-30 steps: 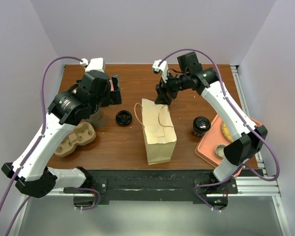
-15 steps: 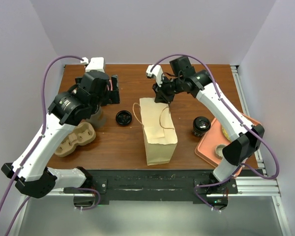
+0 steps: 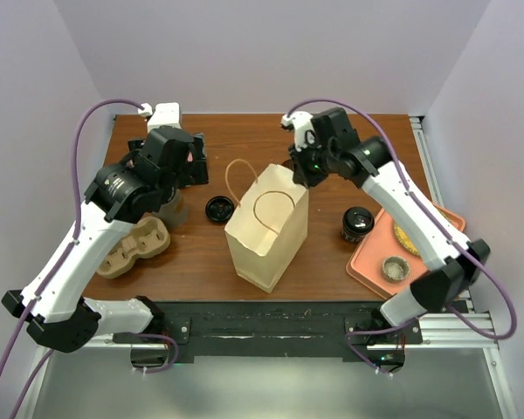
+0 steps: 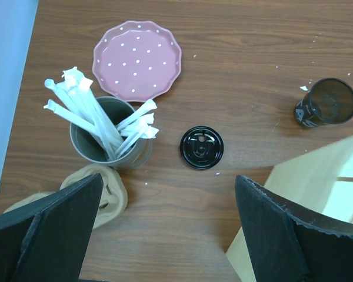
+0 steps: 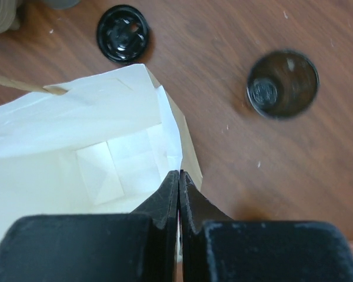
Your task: Pack the takeout coffee
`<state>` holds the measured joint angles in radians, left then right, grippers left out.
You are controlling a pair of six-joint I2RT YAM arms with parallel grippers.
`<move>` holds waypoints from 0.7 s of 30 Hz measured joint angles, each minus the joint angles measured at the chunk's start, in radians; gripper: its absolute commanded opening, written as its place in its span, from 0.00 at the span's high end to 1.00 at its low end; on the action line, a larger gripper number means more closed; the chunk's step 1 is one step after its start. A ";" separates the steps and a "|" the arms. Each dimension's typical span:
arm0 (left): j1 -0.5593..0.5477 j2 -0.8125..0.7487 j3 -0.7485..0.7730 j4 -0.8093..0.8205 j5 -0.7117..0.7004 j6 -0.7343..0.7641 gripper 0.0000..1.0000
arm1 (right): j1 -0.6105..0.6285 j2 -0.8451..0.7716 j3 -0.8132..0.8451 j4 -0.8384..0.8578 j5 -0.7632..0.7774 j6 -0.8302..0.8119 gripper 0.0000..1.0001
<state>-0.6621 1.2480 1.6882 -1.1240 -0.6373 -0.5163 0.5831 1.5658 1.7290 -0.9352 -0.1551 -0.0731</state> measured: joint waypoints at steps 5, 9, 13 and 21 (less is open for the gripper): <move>0.016 -0.002 -0.015 -0.034 -0.008 -0.050 0.02 | 0.000 -0.164 -0.125 -0.004 0.139 0.212 1.00; 0.040 -0.006 -0.044 -0.061 -0.010 -0.096 0.05 | 0.000 -0.270 -0.204 -0.003 0.245 0.357 1.00; 0.130 -0.024 -0.099 -0.077 0.026 -0.140 0.09 | 0.000 -0.335 -0.278 0.011 0.316 0.482 1.00; 0.317 -0.083 -0.226 -0.094 0.113 -0.210 0.16 | 0.000 -0.367 -0.374 0.103 0.336 0.682 1.00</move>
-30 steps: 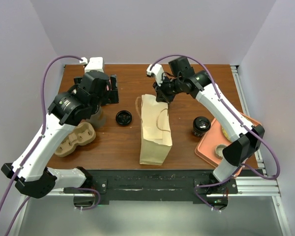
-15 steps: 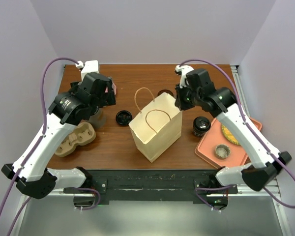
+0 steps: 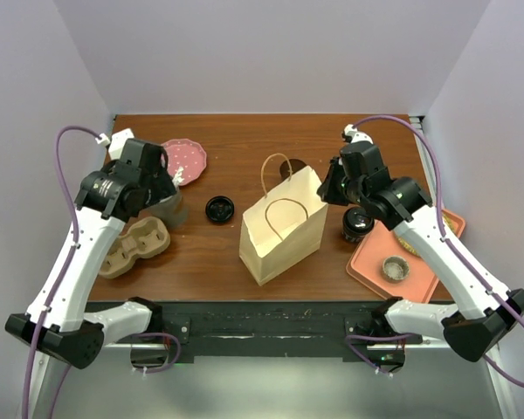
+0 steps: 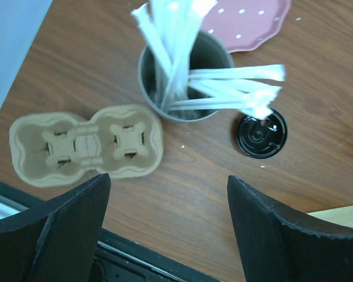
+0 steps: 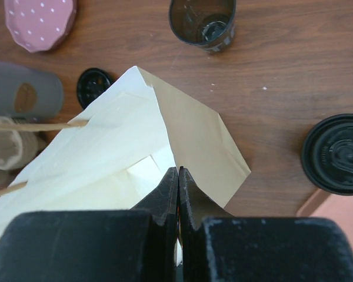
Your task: Pack the takeout coffee
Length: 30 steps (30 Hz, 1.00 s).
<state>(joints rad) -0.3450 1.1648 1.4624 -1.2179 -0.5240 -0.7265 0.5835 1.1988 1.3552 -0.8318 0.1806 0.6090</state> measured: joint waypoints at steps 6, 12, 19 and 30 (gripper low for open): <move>0.096 -0.043 -0.103 -0.027 0.011 -0.053 0.20 | 0.000 -0.008 -0.025 0.051 -0.015 0.088 1.00; 0.178 -0.089 -0.256 -0.033 0.024 -0.085 0.21 | 0.000 -0.008 -0.018 0.064 -0.005 0.150 0.99; 0.233 -0.086 -0.359 0.043 0.039 -0.074 0.16 | 0.000 -0.031 -0.042 0.090 -0.010 0.183 0.79; 0.314 -0.105 -0.539 0.164 0.058 -0.042 0.22 | 0.000 -0.039 0.015 0.035 -0.043 0.097 0.47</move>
<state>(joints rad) -0.0315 1.0599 0.9237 -1.0538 -0.4656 -0.7685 0.5835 1.1603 1.3705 -0.7963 0.1371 0.7059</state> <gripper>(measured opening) 0.784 0.520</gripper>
